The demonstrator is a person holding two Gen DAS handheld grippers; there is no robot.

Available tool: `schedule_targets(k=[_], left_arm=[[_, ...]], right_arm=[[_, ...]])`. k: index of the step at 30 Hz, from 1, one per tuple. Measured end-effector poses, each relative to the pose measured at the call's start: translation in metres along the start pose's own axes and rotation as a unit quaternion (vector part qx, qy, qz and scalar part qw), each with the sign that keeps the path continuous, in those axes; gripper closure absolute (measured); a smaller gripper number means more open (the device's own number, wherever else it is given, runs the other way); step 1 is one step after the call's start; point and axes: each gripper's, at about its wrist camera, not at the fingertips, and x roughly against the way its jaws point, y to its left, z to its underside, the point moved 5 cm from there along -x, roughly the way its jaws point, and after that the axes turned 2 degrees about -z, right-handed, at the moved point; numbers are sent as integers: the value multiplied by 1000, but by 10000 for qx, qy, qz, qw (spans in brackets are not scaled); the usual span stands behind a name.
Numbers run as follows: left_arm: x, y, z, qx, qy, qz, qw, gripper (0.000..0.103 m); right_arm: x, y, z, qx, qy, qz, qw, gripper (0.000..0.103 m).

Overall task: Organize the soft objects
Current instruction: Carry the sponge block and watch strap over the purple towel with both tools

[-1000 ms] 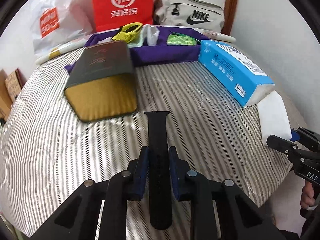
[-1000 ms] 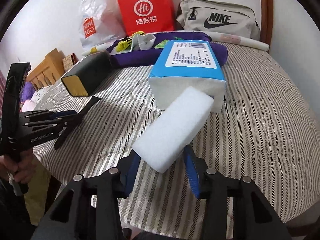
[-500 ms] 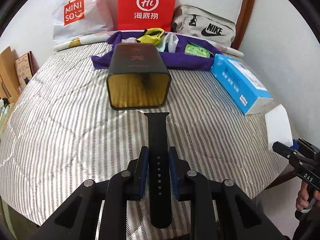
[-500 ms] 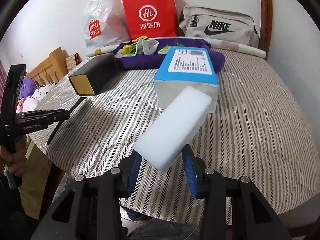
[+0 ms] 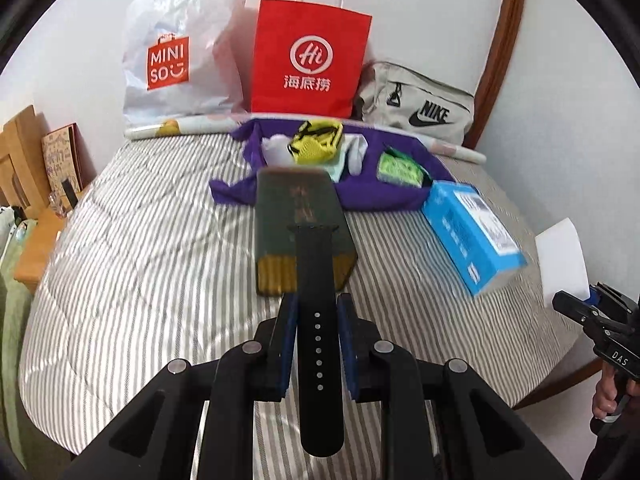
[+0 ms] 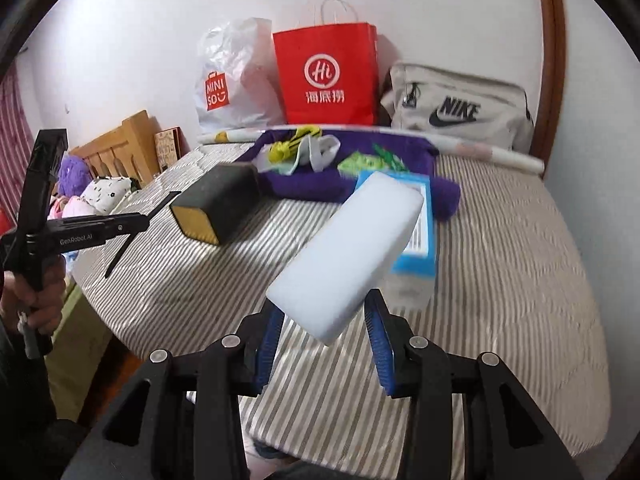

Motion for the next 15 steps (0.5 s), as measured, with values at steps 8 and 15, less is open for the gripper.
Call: schedule_targets(k=[8, 15], left_arm=[[-6, 4, -42, 58, -141, -39, 9999, 84], [-17, 1, -74, 205, -127, -22, 9997, 83]], right_arm=[[-17, -8, -49, 223, -168, -6, 9996, 62], [-33, -13, -84, 370, -257, -81, 9990, 62]])
